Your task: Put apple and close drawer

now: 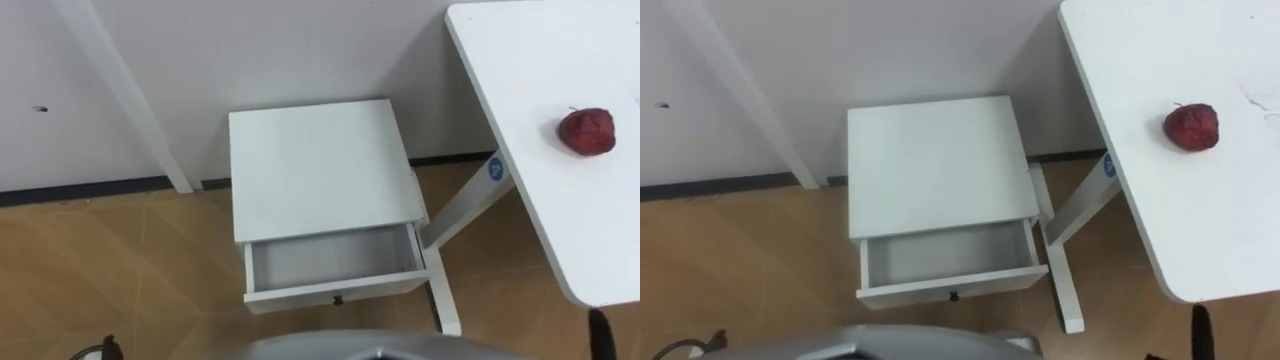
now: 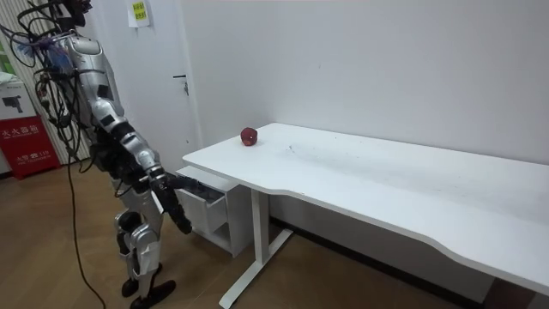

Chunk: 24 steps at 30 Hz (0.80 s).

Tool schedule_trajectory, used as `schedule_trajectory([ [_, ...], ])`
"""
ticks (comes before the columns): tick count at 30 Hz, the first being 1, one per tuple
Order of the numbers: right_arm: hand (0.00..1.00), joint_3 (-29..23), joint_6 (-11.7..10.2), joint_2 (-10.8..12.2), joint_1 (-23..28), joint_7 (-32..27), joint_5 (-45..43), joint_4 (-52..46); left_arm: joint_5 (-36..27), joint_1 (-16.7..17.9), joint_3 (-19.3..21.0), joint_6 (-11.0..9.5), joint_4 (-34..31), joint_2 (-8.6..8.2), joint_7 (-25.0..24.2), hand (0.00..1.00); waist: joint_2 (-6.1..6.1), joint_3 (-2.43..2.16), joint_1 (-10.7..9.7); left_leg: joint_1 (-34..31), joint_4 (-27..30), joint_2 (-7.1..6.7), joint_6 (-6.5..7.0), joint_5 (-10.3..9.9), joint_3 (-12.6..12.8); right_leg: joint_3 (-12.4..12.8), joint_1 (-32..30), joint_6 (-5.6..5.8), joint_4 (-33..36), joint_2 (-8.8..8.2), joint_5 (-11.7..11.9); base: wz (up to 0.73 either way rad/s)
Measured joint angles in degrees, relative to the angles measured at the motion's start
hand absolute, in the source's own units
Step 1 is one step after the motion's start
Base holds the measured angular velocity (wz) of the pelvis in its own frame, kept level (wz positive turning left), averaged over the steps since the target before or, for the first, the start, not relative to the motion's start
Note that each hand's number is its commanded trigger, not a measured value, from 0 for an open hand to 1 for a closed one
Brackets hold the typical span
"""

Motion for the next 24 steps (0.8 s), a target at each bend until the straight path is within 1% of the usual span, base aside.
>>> schedule_trajectory([
  [1, 0.0, -0.3, -0.3, 0.0, 0.0, -0.9, 0.6, -1.8, 0.0, 0.3, 0.0, 0.0, -0.8, 0.0, 0.0, 0.0, 0.02, 0.01, -0.2, -0.1, 0.0, 0.0, 0.0, 0.0, 0.0, 0.0, -0.1, 0.0, 0.0, 0.0, 0.0, 0.0],
  [2, 0.0, -0.3, -1.1, -0.3, -0.3, -2.2, 1.0, -4.2, 0.0, 0.9, 0.0, 0.0, -2.1, 0.18, 0.0, 0.0, 0.04, -0.01, -0.4, -0.6, 0.2, 0.04, 0.01, 0.0, 0.0, 0.0, -0.7, 0.0, 0.3, -0.01, 0.0, 0.0],
  [3, 0.0, -0.4, -2.0, -1.1, -1.1, -3.2, 1.1, -5.1, 0.0, 1.1, 0.0, 0.0, -2.8, 0.47, 0.0, 0.0, 0.28, -0.17, -0.5, -1.0, 0.3, 0.05, 0.02, 0.0, 0.0, 0.0, -1.1, 0.0, 0.4, -0.02, 0.0, 0.0],
  [5, 0.0, -1.0, -2.8, -1.7, -1.5, -5.9, 1.2, -7.3, 0.0, 1.3, 0.0, 0.0, -4.1, 0.62, 0.0, 0.0, -0.24, 0.05, -0.6, -1.6, 0.5, 0.06, 0.04, 0.0, 0.0, 0.0, -1.6, 0.01, 0.4, -0.02, 0.0, 0.0],
  [6, 0.0, -2.1, -2.9, -1.9, -1.5, -7.8, 1.4, -8.9, 0.0, 1.2, 0.0, -0.1, -4.9, 0.62, -0.1, 0.0, -0.39, 0.03, -0.6, -1.6, 0.5, 0.06, 0.04, 0.0, 0.0, 0.0, -1.7, 0.01, 0.4, -0.03, 0.0, 0.0],
  [7, 0.0, -2.6, -3.1, -2.1, -1.5, -8.7, 1.5, -9.6, 0.0, 1.2, 0.1, -0.1, -5.3, 0.62, -0.1, 0.0, -0.44, 0.13, -0.5, -1.6, 0.5, 0.06, 0.04, 0.0, 0.0, 0.0, -1.7, 0.01, 0.4, -0.02, 0.0, 0.0],
  [8, 0.0, -2.9, -4.0, -2.5, -1.5, -10.4, 1.4, -11.3, 0.0, 1.1, 0.2, -0.1, -5.8, 0.62, -0.2, 0.0, -0.29, 0.17, -0.5, -1.7, 0.5, 0.06, 0.04, 0.0, 0.0, -0.1, -1.7, 0.01, 0.4, -0.04, 0.0, 0.0],
  [10, 0.0, -4.3, -4.8, -2.6, -1.6, -12.8, 0.2, -15.5, 0.1, 1.3, 0.7, -0.4, -6.0, 0.66, -0.2, 0.0, -0.25, 0.18, -0.7, -1.8, 0.5, 0.06, 0.04, 0.0, 0.1, -0.1, -1.6, 0.04, 0.4, -0.04, 0.0, 0.0],
  [12, 0.0, -4.7, -5.8, -2.9, -1.1, -16.1, -4.2, -22.2, 0.0, 1.4, 0.8, -0.8, -7.1, 0.62, -0.3, 0.0, -0.41, 0.2, -0.8, -1.9, 0.4, 0.08, 0.03, 0.0, 0.0, 0.0, -1.6, 0.05, 0.4, 0.01, 0.0, 0.0],
  [13, 0.0, -4.7, -6.2, -3.0, -1.2, -17.0, -5.8, -23.7, 0.0, 1.3, 0.9, -1.0, -7.3, 0.59, -0.3, 0.0, -0.45, 0.22, -0.8, -2.0, 0.4, 0.09, 0.03, 0.0, 0.0, 0.0, -1.6, 0.05, 0.4, 0.03, 0.0, 0.0],
  [14, 0.0, -4.7, -6.7, -3.6, -1.3, -18.6, -9.1, -26.6, 0.0, 1.2, 0.9, -1.4, -7.3, 0.59, -0.4, 0.0, -0.53, 0.25, -0.8, -2.1, 0.4, 0.1, 0.03, 0.0, 0.0, 0.1, -1.8, 0.05, 0.4, 0.03, 0.0, 0.0],
  [16, 0.0, -4.7, -6.8, -5.0, -1.6, -21.1, -14.6, -30.4, 0.1, 1.2, 0.9, -1.7, -7.4, 0.6, -0.4, 0.0, -0.65, 0.23, -0.9, -2.1, 0.3, 0.09, 0.03, 0.0, -0.1, 0.6, -1.8, 0.05, 0.3, 0.08, 0.0, 0.0],
  [18, 0.0, -4.4, -7.3, -6.5, -1.7, -23.9, -23.1, -34.4, 0.0, 1.5, 0.9, -1.7, -7.3, 0.6, -0.4, 0.0, -0.82, 0.26, -0.6, -2.1, 0.2, 0.09, 0.01, 0.1, -0.2, 0.6, -1.8, 0.05, 0.3, 0.09, 0.0, 0.0],
  [19, 0.0, -4.0, -7.5, -6.7, -1.7, -24.5, -25.1, -35.2, 0.1, 1.6, 0.8, -1.7, -7.3, 0.6, -0.4, 0.0, -0.78, 0.26, -0.4, -2.1, 0.2, 0.1, 0.0, 0.1, -0.1, 0.6, -1.8, 0.05, 0.3, 0.1, 0.0, 0.0],
  [20, 0.0, -2.2, -8.4, -6.8, -1.6, -25.5, -29.8, -36.8, 0.0, 2.1, 0.2, -1.7, -7.3, 0.67, -0.3, 0.0, -0.73, 0.22, -0.4, -2.2, 0.2, 0.13, -0.01, 0.1, 0.0, 0.7, -1.9, 0.05, 0.3, 0.11, 0.0, -0.05],
  [21, 0.0, -0.3, -8.7, -6.9, -1.6, -26.1, -33.6, -38.4, 0.0, 2.1, -0.8, -1.7, -7.3, 0.67, -0.4, 0.0, -0.82, 0.17, -0.4, -2.6, 0.3, 0.14, -0.04, 0.1, 0.1, 1.0, -2.5, 0.05, 0.3, 0.11, 0.0, -0.05],
  [22, 0.0, 0.5, -8.7, -6.9, -1.6, -26.1, -35.3, -38.8, 0.0, 2.1, -1.3, -1.7, -7.3, 0.67, -0.4, 0.0, -0.71, 0.16, -0.4, -2.6, 0.4, 0.14, -0.04, 0.1, 0.1, 1.3, -2.5, 0.05, 0.3, 0.09, 0.0, 0.0],
  [23, 0.0, 2.2, -8.7, -7.0, -1.7, -26.4, -38.4, -38.9, -0.1, 2.0, -2.0, -1.8, -7.3, 0.67, -0.3, 0.0, -1.03, 0.39, -0.2, -2.7, 0.5, 0.14, -0.08, 0.2, 0.1, 1.4, -2.5, 0.05, 0.3, 0.08, 0.0, 0.0],
  [24, 0.0, 3.7, -8.5, -7.0, -1.7, -26.4, -41.1, -39.2, -0.1, 1.8, -2.8, -1.8, -7.3, 0.64, -0.4, 0.0, -1.22, 0.37, 0.1, -2.6, 0.5, 0.14, -0.1, 0.2, 0.1, 1.4, -2.5, 0.05, 0.3, 0.02, 0.0, 0.0],
])
